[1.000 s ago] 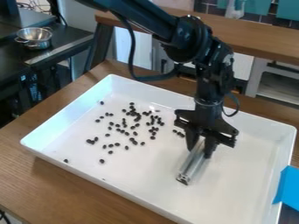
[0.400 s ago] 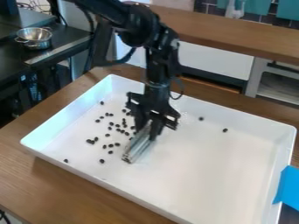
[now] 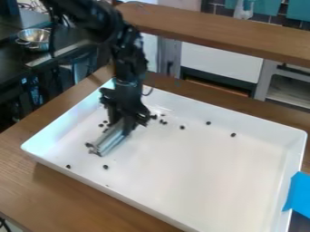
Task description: Sweep into pile
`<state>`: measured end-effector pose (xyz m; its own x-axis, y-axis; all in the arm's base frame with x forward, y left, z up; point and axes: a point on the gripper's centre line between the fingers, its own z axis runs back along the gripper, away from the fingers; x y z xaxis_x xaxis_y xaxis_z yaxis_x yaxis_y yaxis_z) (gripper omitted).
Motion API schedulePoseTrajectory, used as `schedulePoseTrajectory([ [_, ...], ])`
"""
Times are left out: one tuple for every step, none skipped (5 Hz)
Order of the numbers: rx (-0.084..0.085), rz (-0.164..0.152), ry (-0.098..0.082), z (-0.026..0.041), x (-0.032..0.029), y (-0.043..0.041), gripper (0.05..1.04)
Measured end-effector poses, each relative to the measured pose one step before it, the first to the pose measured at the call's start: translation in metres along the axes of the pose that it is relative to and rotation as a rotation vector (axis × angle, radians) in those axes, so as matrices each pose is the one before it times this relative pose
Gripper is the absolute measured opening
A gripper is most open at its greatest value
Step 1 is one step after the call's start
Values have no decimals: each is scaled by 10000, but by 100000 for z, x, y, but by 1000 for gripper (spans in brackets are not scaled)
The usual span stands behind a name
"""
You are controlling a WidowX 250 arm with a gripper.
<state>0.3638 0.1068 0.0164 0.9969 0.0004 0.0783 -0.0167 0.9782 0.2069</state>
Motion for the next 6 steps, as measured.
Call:
schedulePoseTrajectory([
  [173,-391,-250,-153,185,761,370],
  [-354,178,278,-196,-364,2267,369],
  [-1443,886,542,793,-953,-1375,369],
  [-920,234,-603,3285,1003,-4898,369],
  [-839,27,-127,2108,153,-4968,369],
  [-180,132,-182,493,692,-2779,369],
])
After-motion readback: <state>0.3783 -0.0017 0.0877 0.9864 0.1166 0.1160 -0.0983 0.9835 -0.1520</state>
